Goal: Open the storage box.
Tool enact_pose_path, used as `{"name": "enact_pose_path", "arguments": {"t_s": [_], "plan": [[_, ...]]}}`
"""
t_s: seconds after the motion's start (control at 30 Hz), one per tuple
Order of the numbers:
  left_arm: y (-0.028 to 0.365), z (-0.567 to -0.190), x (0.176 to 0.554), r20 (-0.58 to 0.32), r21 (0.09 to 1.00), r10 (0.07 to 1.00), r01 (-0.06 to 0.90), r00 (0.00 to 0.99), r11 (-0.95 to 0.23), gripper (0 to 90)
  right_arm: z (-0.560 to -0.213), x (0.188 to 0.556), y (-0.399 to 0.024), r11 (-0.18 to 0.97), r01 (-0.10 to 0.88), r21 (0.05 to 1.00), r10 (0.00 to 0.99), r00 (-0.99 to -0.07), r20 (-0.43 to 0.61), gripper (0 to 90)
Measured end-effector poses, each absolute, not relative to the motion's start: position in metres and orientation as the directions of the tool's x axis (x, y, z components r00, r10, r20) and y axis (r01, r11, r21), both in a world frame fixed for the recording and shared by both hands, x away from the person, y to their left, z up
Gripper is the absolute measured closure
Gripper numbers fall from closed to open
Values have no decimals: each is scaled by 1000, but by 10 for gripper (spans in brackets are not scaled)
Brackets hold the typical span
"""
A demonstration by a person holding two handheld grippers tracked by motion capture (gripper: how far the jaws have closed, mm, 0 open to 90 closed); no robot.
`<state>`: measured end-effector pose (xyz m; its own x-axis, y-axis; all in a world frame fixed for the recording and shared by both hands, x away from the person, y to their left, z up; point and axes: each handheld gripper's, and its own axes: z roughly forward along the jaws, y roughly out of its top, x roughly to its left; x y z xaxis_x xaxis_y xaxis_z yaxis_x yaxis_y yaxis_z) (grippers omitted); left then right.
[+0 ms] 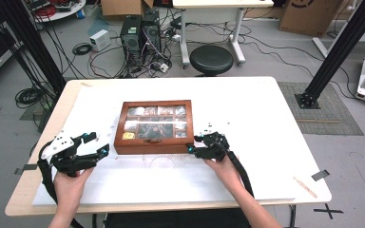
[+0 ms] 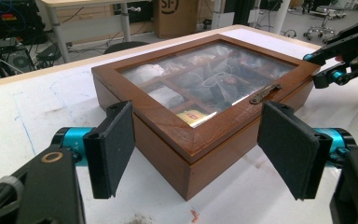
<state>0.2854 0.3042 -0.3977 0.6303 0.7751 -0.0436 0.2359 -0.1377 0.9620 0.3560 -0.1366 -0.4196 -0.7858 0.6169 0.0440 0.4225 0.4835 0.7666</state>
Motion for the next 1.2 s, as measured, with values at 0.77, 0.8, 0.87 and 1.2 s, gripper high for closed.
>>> {"name": "enact_pose_path", "arguments": {"t_s": [0.77, 0.8, 0.87, 1.2], "plan": [[304, -398, 285, -43, 962, 773, 235, 633, -139, 276, -405, 351, -139, 404, 414, 816, 673, -738, 41, 526], [304, -398, 285, -43, 962, 772, 234, 634, -139, 276, -405, 351, -139, 405, 411, 817, 673, -739, 37, 524], [304, -398, 285, -41, 962, 772, 234, 634, -141, 276, -404, 350, -138, 407, 403, 819, 678, -735, 25, 515], [303, -398, 286, -44, 961, 773, 238, 633, -140, 276, -393, 351, -139, 402, 373, 836, 674, -739, 5, 519]]}}
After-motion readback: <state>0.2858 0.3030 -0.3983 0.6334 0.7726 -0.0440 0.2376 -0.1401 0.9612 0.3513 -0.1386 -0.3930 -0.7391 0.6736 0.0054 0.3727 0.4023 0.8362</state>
